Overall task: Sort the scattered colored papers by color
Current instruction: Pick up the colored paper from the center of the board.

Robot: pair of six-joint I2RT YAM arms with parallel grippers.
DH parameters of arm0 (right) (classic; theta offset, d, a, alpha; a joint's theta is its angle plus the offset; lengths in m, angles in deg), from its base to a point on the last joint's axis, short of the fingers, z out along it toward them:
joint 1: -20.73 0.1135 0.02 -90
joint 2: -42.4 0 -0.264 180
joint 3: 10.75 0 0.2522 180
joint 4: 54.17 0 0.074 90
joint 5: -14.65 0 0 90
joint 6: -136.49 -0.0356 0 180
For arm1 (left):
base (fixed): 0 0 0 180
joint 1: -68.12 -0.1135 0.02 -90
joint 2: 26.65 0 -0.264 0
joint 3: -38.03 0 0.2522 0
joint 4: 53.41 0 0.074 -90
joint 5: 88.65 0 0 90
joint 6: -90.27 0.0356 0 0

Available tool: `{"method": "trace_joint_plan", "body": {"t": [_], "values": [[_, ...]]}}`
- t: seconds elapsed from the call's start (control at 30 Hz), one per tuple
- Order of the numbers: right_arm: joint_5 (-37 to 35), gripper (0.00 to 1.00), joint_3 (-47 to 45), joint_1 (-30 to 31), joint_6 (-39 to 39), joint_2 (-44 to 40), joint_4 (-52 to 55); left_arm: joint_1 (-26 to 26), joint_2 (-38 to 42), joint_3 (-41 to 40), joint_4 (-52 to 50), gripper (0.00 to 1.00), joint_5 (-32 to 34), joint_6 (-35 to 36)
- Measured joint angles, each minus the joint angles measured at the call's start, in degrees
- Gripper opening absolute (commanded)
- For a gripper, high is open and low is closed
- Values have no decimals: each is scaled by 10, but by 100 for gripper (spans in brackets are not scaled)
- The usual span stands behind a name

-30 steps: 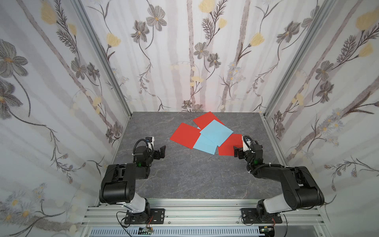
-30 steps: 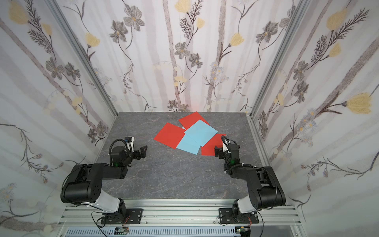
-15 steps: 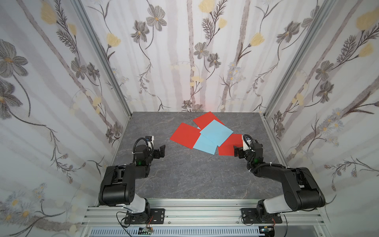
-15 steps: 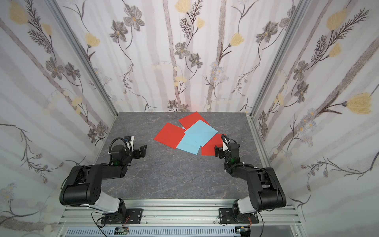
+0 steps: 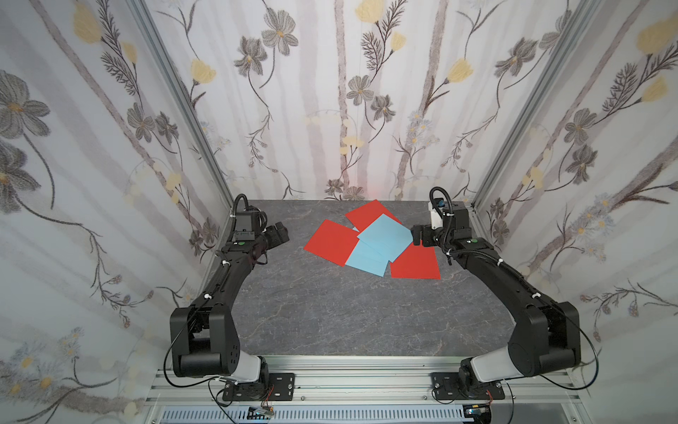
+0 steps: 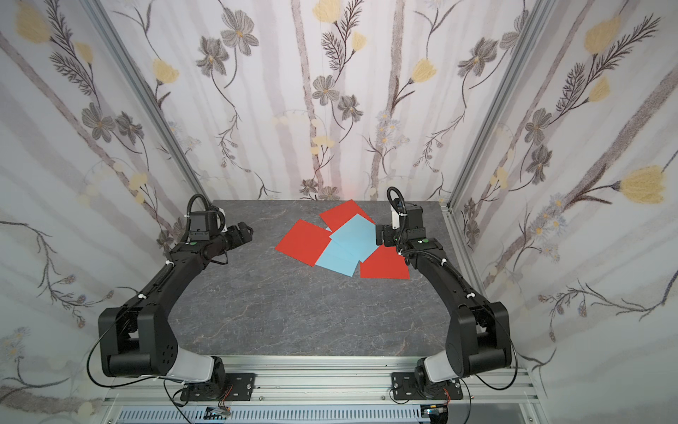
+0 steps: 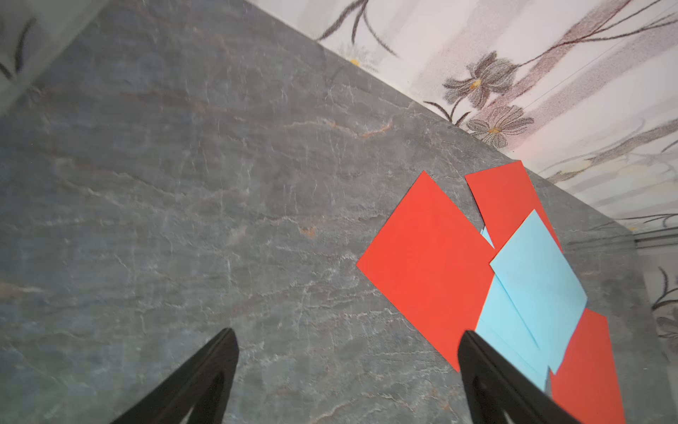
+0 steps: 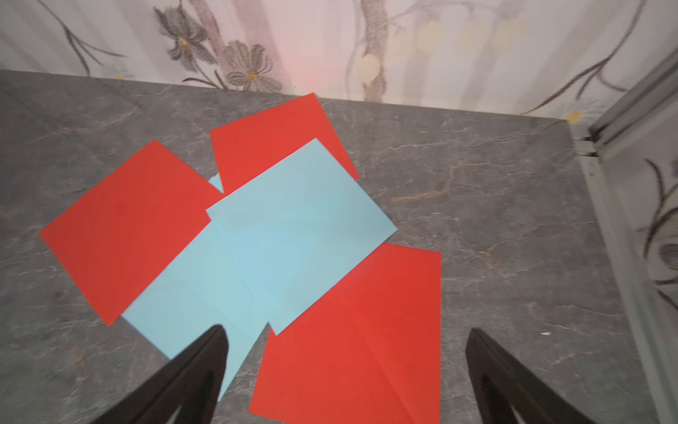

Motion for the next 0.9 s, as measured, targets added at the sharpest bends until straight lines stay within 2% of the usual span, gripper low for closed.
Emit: {"method": "trace_joint_plan", "body": {"t": [0.27,0.4,0.5,0.6,0.77,0.9], "values": [[138,100,115,66,-66,147,39,51,-2,-64,54,90,-49,-209],[168,100,148,88,-83,177,53,64,-32,-83,94,89,-66,-286],[188,100,177,85,-92,202,55,86,-46,-74,100,89,-73,-298],[253,100,215,95,-114,250,50,87,-70,-68,113,90,-63,-299],[334,100,297,145,-146,326,34,86,-127,-21,103,91,-48,-292],[358,100,332,175,-155,369,23,86,-157,1,103,91,-43,-281]]}}
